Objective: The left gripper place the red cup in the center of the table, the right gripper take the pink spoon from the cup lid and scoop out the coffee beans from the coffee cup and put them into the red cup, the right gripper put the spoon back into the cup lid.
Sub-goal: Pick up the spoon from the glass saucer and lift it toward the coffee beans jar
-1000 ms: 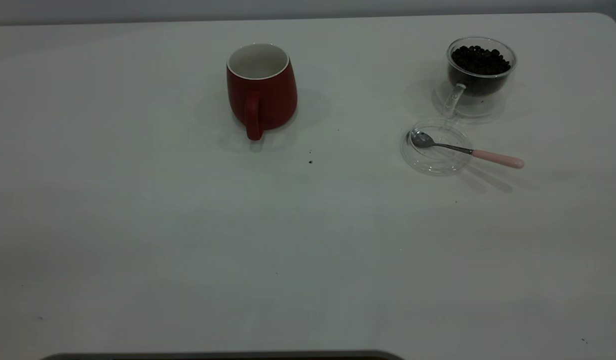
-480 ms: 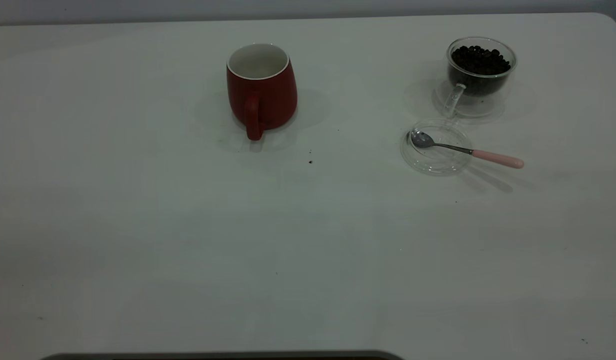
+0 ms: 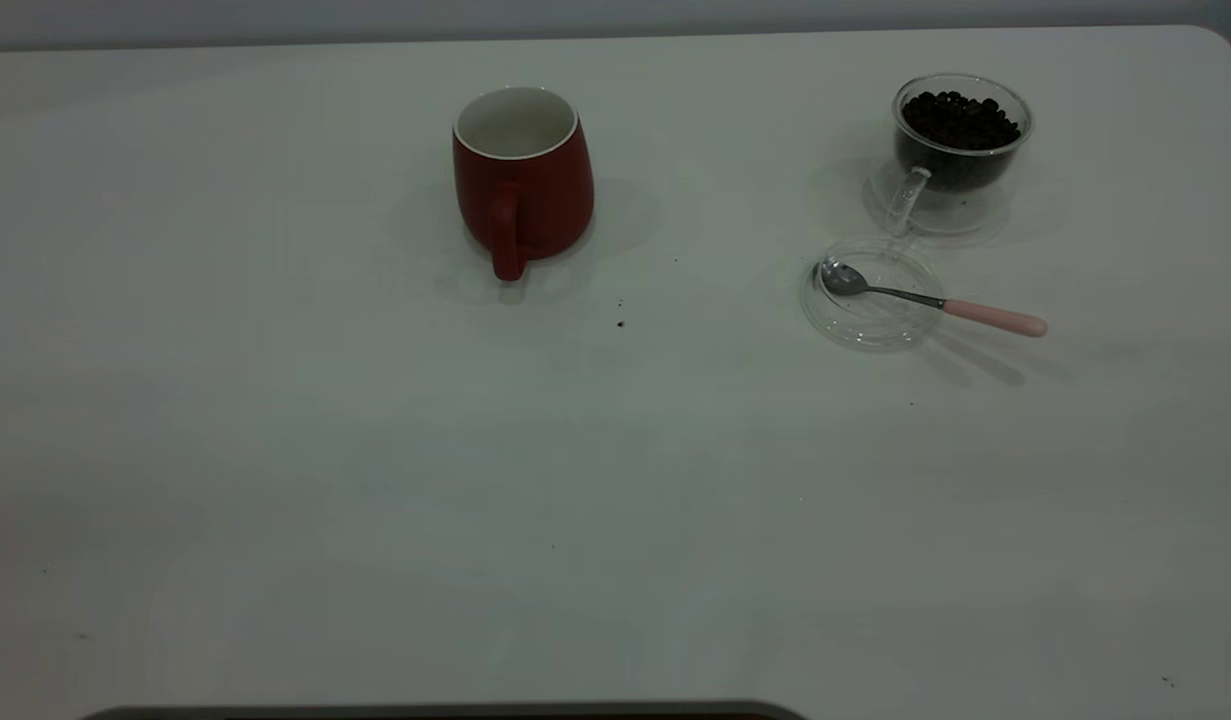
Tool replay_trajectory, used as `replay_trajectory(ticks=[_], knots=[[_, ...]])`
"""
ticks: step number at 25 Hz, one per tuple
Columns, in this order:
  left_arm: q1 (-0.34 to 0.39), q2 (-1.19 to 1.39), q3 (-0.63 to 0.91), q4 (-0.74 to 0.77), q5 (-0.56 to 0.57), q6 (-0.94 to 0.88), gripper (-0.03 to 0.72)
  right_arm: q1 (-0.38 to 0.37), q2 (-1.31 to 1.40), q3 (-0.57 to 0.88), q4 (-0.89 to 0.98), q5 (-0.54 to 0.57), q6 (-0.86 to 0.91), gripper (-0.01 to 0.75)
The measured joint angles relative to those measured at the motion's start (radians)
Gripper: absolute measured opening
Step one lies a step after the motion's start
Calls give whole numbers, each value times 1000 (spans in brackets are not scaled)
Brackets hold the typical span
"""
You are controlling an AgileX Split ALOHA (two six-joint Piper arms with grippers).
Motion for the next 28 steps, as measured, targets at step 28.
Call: replay_trajectory(ticks=[28], knots=[[0,0,0,0,0,0,569,0,284,-144,-21,-252,-157,586]])
